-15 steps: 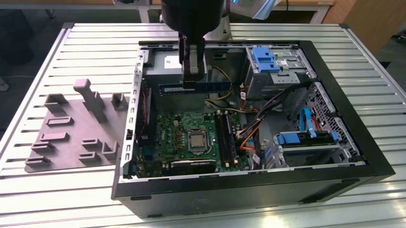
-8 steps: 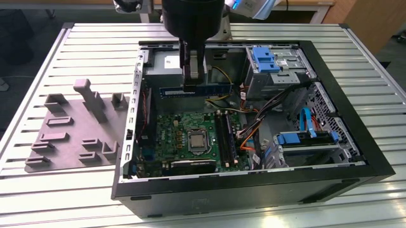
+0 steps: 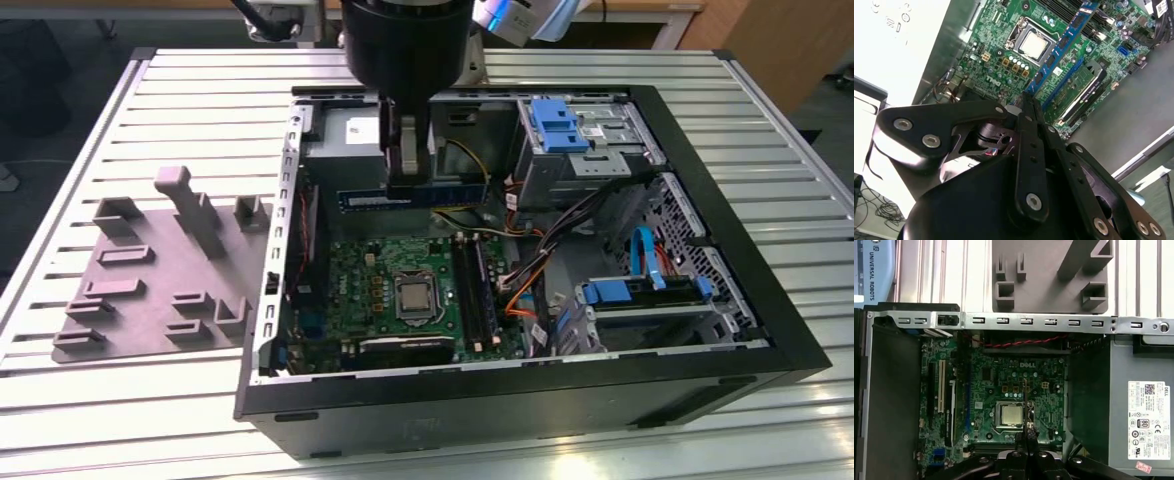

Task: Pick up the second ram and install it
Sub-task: 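Pick up the second ram and move it above second insertion slot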

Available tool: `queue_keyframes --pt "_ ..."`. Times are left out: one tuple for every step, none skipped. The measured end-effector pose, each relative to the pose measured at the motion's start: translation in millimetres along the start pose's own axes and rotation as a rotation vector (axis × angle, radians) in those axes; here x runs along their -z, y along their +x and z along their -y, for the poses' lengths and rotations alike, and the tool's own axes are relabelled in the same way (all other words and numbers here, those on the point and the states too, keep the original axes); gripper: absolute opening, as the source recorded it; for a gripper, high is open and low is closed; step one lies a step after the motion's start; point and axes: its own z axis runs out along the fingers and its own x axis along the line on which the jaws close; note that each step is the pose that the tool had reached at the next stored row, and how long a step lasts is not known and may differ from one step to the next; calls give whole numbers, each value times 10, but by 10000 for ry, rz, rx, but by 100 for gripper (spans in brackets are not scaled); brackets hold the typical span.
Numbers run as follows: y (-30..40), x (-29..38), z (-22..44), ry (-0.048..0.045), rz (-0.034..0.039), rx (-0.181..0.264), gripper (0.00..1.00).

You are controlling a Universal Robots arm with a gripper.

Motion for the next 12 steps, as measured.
queue_keyframes --pt "0 -10 2 0 0 0 12" --pt "0 -19 3 0 1 0 12" --pt "0 -29 5 1 1 0 12" --pt "1 -37 8 0 0 0 12" --pt "1 -44 12 0 0 1 12" --pt "1 -53 16 1 0 1 12" --pt "1 -61 21 0 0 0 12" --pt "1 -70 28 1 0 0 12" --pt "1 -78 34 0 1 0 12" --pt "1 -87 40 1 1 0 12" --pt "2 -103 54 0 0 0 12" --pt "2 -111 62 0 0 -1 12"
